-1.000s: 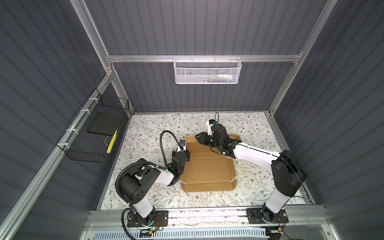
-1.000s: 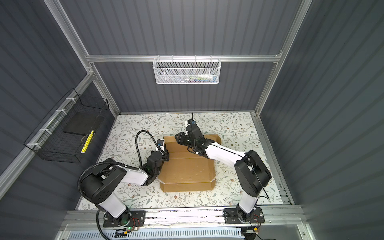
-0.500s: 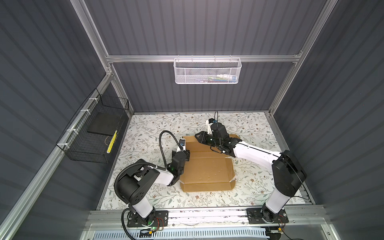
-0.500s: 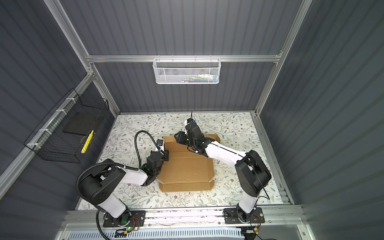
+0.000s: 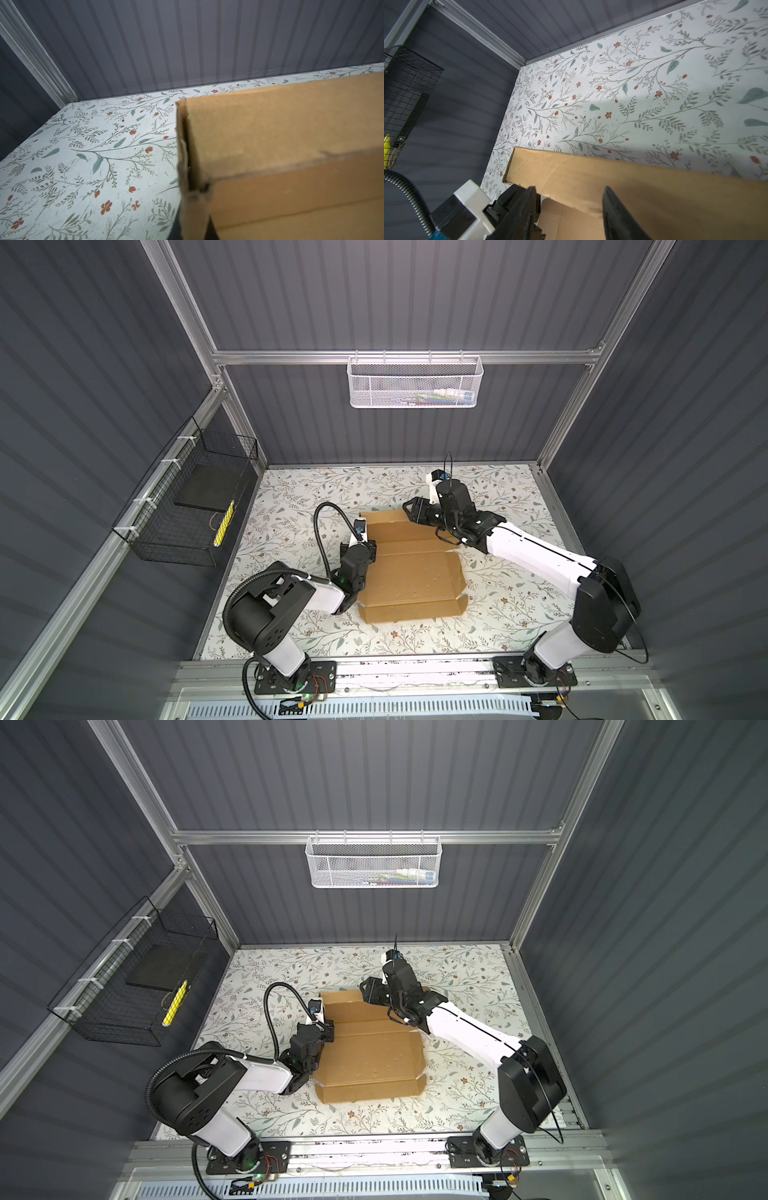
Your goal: Fold the paper box
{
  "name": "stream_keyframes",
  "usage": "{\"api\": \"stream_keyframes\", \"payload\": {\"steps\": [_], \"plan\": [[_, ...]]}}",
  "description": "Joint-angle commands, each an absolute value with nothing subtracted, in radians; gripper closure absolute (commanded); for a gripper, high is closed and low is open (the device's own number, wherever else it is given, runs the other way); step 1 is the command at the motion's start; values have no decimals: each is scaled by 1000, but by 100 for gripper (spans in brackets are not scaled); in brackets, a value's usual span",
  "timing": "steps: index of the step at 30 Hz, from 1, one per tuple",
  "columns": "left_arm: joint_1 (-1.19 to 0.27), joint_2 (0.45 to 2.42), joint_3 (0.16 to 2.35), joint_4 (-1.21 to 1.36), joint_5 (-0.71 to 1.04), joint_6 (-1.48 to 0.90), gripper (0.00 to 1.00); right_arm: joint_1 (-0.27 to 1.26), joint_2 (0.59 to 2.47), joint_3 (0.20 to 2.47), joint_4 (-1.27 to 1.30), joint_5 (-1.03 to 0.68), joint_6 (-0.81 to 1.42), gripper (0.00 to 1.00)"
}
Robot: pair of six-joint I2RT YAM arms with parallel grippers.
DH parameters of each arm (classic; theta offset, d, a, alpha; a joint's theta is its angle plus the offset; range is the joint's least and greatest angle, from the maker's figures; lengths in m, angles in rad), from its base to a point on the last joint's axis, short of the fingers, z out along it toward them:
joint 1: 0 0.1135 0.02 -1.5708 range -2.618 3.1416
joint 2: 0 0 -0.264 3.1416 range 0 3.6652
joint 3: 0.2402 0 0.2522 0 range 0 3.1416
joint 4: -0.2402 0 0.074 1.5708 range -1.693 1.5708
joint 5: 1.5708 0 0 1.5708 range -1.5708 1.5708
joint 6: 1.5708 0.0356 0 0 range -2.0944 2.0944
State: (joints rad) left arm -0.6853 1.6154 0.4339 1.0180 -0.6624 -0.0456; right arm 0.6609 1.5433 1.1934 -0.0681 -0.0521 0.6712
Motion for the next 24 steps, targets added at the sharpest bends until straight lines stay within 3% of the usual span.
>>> {"api": "stream_keyframes", "payload": {"steps": [1, 24], "plan": [[-681, 1585, 420, 1048, -693, -36, 100, 641, 1480, 1152, -133, -12, 619, 45], [-681, 1586, 397, 1060, -692, -45, 100, 423, 1098, 1010, -431, 44, 469, 30]]}}
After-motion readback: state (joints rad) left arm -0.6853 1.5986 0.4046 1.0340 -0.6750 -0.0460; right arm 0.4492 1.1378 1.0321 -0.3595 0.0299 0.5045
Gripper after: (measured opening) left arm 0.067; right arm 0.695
